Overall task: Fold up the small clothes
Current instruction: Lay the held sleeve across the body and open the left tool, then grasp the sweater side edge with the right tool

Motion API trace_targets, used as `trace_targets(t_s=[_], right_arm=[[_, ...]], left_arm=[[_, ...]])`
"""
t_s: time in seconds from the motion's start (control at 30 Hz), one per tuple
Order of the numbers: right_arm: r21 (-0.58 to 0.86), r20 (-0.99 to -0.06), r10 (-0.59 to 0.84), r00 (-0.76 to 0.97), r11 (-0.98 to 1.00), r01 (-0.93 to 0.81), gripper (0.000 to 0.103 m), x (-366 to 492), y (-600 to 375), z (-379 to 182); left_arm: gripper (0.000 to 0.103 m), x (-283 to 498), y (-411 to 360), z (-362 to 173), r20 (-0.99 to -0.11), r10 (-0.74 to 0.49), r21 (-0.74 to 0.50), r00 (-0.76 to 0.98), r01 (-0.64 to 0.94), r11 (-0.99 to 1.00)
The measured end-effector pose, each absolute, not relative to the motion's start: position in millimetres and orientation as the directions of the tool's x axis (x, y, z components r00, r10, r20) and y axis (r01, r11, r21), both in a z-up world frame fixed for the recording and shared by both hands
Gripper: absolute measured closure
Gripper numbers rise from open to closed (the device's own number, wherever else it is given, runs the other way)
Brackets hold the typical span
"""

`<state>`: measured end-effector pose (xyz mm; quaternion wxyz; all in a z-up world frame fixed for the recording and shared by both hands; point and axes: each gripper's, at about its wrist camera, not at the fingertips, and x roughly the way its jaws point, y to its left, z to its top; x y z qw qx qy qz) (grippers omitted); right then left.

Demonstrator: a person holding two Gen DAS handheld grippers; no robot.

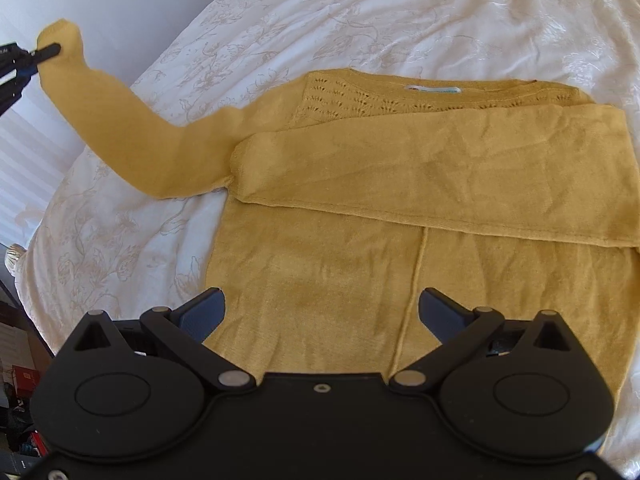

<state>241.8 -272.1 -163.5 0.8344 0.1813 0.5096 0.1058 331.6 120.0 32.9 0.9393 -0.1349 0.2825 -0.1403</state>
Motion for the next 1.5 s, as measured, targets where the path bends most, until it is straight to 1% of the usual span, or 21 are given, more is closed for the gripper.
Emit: trace_targets(t_s=[0.1, 0.2, 0.27, 0.37, 0.4, 0.5, 0.57, 0.6, 0.67, 0.77, 0.83, 0.9, 1.07, 1.17, 1.3, 1.37, 1.43, 1.5], right_arm=[[0.409, -0.812, 0.341, 0.473, 0.911, 0.045, 0.0, 227, -297, -164], [0.412, -0.81, 0.322, 0.491, 0.907, 0.085, 0.0, 214, -320, -164], [0.411, -0.81, 0.307, 0.5, 0.905, 0.109, 0.0, 208, -334, -164], [0.41, -0.811, 0.289, 0.509, 0.901, 0.141, 0.0, 201, -349, -165], [0.41, -0.812, 0.284, 0.51, 0.899, 0.152, 0.0, 199, -354, -166], [0.408, -0.814, 0.27, 0.514, 0.896, 0.176, 0.0, 195, -363, -168], [0.407, -0.816, 0.263, 0.514, 0.894, 0.188, 0.0, 194, -367, -170], [0.407, -0.817, 0.261, 0.514, 0.892, 0.195, 0.0, 193, -368, -171], [0.405, -0.82, 0.255, 0.513, 0.891, 0.204, 0.0, 195, -370, -173], [0.396, -0.824, 0.24, 0.513, 0.891, 0.22, 0.0, 196, -376, -177], [0.392, -0.824, 0.226, 0.519, 0.89, 0.234, 0.0, 201, -381, -179], [0.39, -0.82, 0.214, 0.531, 0.888, 0.244, 0.0, 207, -385, -178], [0.38, -0.81, 0.194, 0.554, 0.893, 0.242, 0.0, 234, -393, -176], [0.375, -0.8, 0.191, 0.569, 0.899, 0.227, 0.0, 256, -399, -176], [0.368, -0.795, 0.197, 0.574, 0.908, 0.198, 0.0, 281, -405, -181], [0.358, -0.799, 0.198, 0.567, 0.916, 0.184, 0.0, 292, -408, -186], [0.352, -0.803, 0.206, 0.559, 0.921, 0.166, 0.0, 302, -412, -191], [0.353, -0.804, 0.216, 0.555, 0.923, 0.152, 0.0, 310, -415, -198]], left_arm=[[0.097, 332, 56, 29, -0.48, -0.428, -0.331, 0.766, 0.294, 0.897], [0.097, 333, -7, 4, -0.49, -0.514, -0.376, 0.705, 0.361, 0.853], [0.097, 333, -44, -14, -0.512, -0.548, -0.381, 0.662, 0.397, 0.835], [0.095, 332, -100, -46, -0.569, -0.58, -0.362, 0.582, 0.457, 0.813], [0.093, 332, -116, -58, -0.597, -0.589, -0.358, 0.545, 0.476, 0.803], [0.074, 323, -149, -88, -0.667, -0.602, -0.358, 0.44, 0.519, 0.776], [0.073, 318, -158, -99, -0.682, -0.61, -0.362, 0.403, 0.539, 0.76], [0.072, 314, -157, -101, -0.685, -0.615, -0.363, 0.39, 0.55, 0.752], [0.063, 308, -153, -103, -0.682, -0.62, -0.353, 0.387, 0.569, 0.743], [0.057, 299, -139, -105, -0.69, -0.602, -0.315, 0.402, 0.582, 0.75], [0.056, 299, -119, -109, -0.713, -0.562, -0.279, 0.419, 0.566, 0.776], [0.056, 305, -99, -118, -0.748, -0.497, -0.227, 0.44, 0.534, 0.815], [0.056, 334, -45, -149, -0.826, -0.325, -0.138, 0.461, 0.394, 0.909], [0.056, 351, -19, -169, -0.86, -0.232, -0.084, 0.454, 0.323, 0.943], [0.056, 367, 9, -193, -0.896, -0.134, -0.019, 0.423, 0.265, 0.964], [0.051, 371, 22, -200, -0.895, -0.154, -0.056, 0.419, 0.236, 0.97], [0.051, 372, 34, -201, -0.89, -0.184, -0.104, 0.418, 0.207, 0.973], [0.051, 372, 35, -199, -0.888, -0.19, -0.109, 0.419, 0.209, 0.972]])
